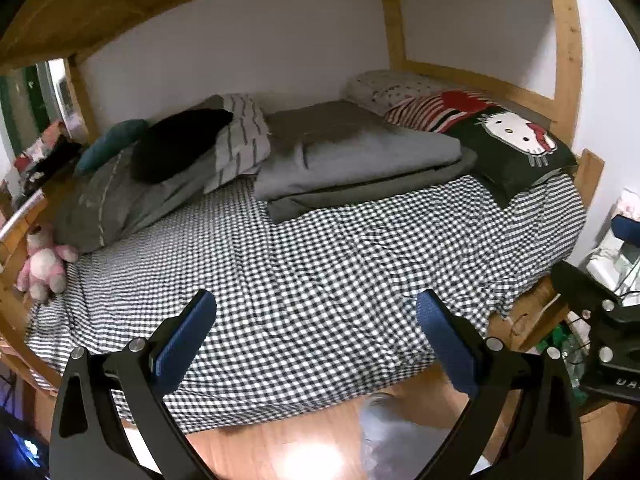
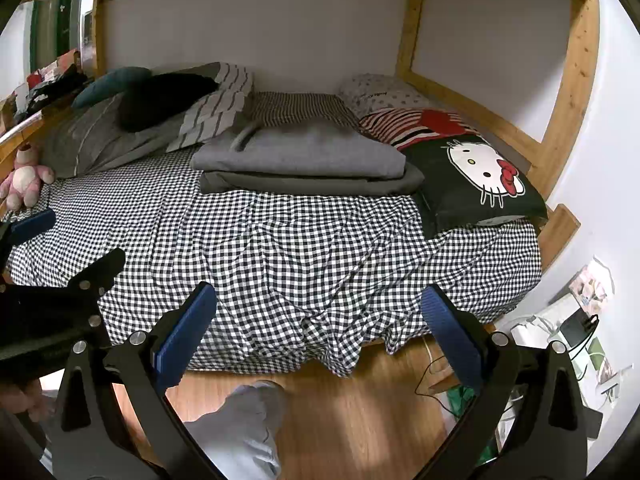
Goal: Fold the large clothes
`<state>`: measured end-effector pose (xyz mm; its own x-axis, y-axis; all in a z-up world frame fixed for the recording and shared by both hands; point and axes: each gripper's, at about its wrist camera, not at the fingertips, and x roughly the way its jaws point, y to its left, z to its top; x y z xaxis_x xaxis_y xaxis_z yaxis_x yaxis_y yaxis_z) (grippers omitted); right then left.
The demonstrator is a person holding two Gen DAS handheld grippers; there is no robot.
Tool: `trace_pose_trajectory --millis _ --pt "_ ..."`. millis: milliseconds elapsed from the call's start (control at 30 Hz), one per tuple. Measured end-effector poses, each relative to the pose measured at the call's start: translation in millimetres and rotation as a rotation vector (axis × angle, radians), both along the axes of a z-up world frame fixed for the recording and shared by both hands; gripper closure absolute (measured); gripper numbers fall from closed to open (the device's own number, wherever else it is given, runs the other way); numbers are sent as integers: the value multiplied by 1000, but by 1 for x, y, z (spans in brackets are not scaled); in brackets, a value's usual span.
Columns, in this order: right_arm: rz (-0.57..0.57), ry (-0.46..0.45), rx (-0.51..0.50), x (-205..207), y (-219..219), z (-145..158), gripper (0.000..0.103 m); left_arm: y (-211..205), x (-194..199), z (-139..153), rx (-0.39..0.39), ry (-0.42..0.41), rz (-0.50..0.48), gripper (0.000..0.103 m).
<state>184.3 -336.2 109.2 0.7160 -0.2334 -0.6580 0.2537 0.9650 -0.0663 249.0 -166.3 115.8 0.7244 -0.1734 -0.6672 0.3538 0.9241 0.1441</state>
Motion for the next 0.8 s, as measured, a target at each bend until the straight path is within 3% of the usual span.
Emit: trace_pose_trajectory --millis 200,800 --pt "-3 7 1 4 -2 -1 3 4 -3 0 -49 4 0 4" --pt "10 5 7 6 -3 -1 3 4 -1 -1 15 32 25 4"
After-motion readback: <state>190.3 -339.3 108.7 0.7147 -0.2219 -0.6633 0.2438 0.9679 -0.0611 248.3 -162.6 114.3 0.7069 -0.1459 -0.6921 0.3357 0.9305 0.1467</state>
